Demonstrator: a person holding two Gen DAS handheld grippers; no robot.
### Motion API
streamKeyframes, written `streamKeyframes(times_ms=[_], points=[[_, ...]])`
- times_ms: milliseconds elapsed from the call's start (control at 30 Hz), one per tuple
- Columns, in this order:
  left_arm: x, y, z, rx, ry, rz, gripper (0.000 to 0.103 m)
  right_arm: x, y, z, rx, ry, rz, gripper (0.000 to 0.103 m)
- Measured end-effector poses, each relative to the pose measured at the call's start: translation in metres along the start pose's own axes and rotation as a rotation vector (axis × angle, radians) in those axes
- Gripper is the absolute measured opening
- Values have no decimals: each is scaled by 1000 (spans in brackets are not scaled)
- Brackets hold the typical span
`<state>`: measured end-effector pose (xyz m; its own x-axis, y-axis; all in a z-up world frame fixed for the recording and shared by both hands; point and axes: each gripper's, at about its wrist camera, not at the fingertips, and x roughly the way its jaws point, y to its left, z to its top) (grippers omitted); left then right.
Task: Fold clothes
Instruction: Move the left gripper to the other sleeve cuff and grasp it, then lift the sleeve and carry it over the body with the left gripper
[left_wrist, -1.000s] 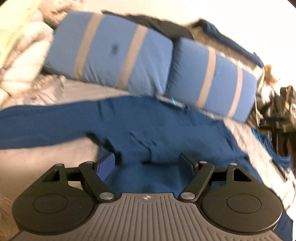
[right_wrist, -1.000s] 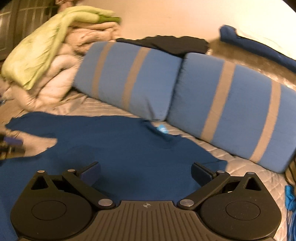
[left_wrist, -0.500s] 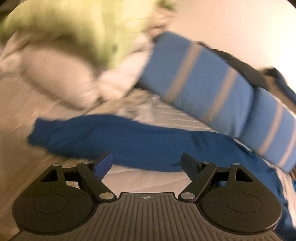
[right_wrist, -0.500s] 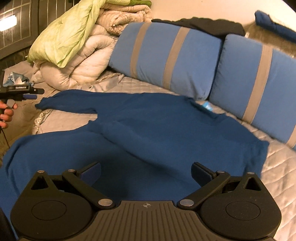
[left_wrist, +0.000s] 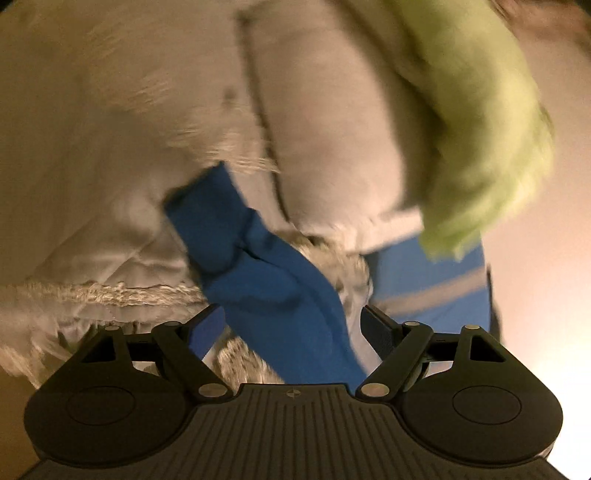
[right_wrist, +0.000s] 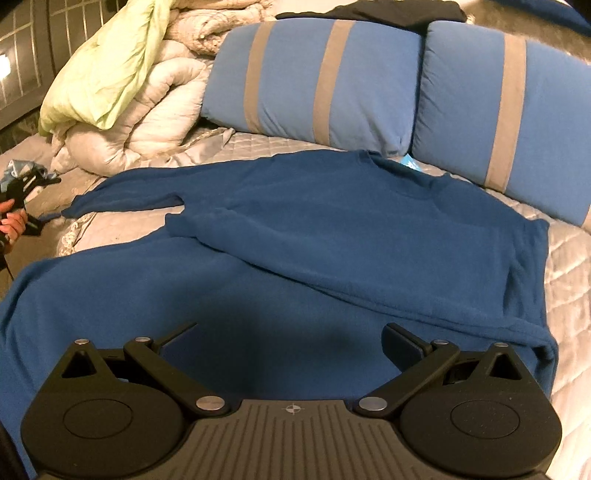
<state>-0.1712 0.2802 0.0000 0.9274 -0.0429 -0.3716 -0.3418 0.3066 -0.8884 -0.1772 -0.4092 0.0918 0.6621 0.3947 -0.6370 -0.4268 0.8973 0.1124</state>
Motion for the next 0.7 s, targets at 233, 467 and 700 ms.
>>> streamKeyframes(times_ms=[233, 467, 700], points=[[19, 22, 11, -113, -94, 50, 73, 3, 2, -1, -1, 9, -1, 103], [36, 34, 20, -180, -127, 120, 18, 7, 1, 0, 12, 27, 6, 102], [26, -11, 32, -30, -136, 128, 11, 9, 1, 0, 32, 34, 11, 100]])
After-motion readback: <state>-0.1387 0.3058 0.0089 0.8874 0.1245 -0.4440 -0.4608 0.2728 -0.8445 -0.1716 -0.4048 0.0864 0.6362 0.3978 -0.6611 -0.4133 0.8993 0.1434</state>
